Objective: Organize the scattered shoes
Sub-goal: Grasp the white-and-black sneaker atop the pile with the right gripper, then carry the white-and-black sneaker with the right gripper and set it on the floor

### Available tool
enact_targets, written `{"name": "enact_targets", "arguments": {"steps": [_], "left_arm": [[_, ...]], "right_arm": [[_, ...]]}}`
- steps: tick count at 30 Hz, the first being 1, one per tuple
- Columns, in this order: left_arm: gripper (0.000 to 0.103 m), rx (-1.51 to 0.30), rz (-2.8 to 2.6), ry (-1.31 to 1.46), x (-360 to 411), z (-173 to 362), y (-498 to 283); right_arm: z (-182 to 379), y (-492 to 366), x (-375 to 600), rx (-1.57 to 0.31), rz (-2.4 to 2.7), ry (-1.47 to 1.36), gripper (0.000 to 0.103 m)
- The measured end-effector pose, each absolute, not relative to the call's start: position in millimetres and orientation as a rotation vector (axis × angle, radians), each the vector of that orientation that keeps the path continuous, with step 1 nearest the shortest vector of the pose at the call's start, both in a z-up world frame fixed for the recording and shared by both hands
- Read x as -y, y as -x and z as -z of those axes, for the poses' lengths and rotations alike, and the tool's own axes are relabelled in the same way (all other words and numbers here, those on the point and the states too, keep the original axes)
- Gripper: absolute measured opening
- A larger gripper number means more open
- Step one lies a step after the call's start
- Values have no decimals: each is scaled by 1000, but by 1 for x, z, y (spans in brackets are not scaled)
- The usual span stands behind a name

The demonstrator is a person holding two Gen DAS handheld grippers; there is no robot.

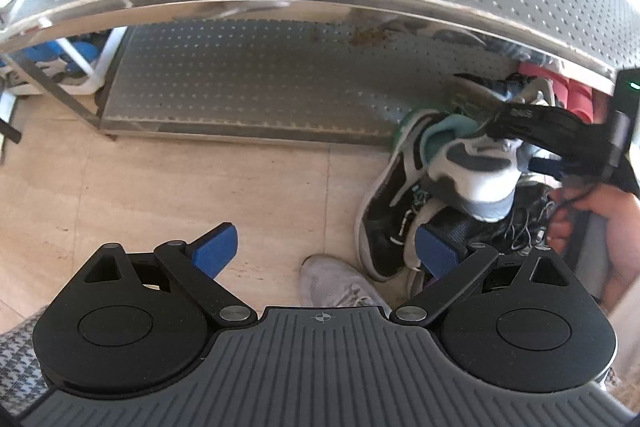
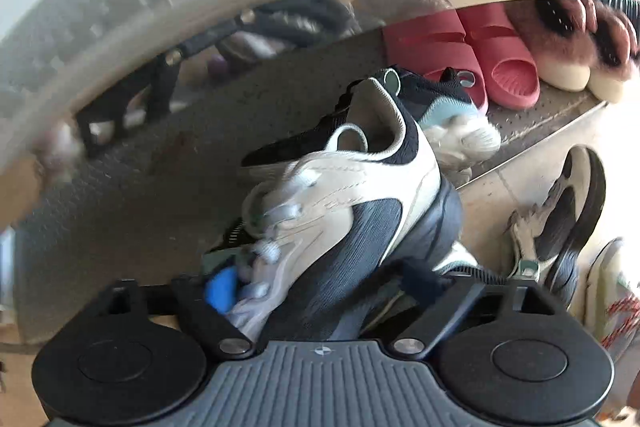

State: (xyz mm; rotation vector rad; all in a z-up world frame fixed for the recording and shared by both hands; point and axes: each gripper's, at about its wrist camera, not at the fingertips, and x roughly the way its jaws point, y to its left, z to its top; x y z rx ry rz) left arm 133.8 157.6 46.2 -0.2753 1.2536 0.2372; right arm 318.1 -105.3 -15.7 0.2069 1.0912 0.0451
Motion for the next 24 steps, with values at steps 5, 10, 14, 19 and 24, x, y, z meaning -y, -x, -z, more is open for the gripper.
{"name": "enact_targets", "arguments": {"steps": [5, 10, 14, 19, 24], "left_arm": [[98, -1222, -237, 309, -169, -56, -119], [98, -1181, -275, 355, -193, -68, -99], [98, -1144, -403, 400, -231, -76, -77], [98, -1090, -604, 460, -280, -81, -50], [98, -1097, -687, 483, -304, -72, -38]], "right_arm": [[-2, -300, 106, -1100, -113, -285, 41], [-33, -253, 104, -1089, -186, -408, 41], [-52, -202, 72, -1153, -332, -397, 41], [-34, -173, -20, -1271, -484, -311, 41], [-10, -185, -100, -1237, -590, -207, 46]]}}
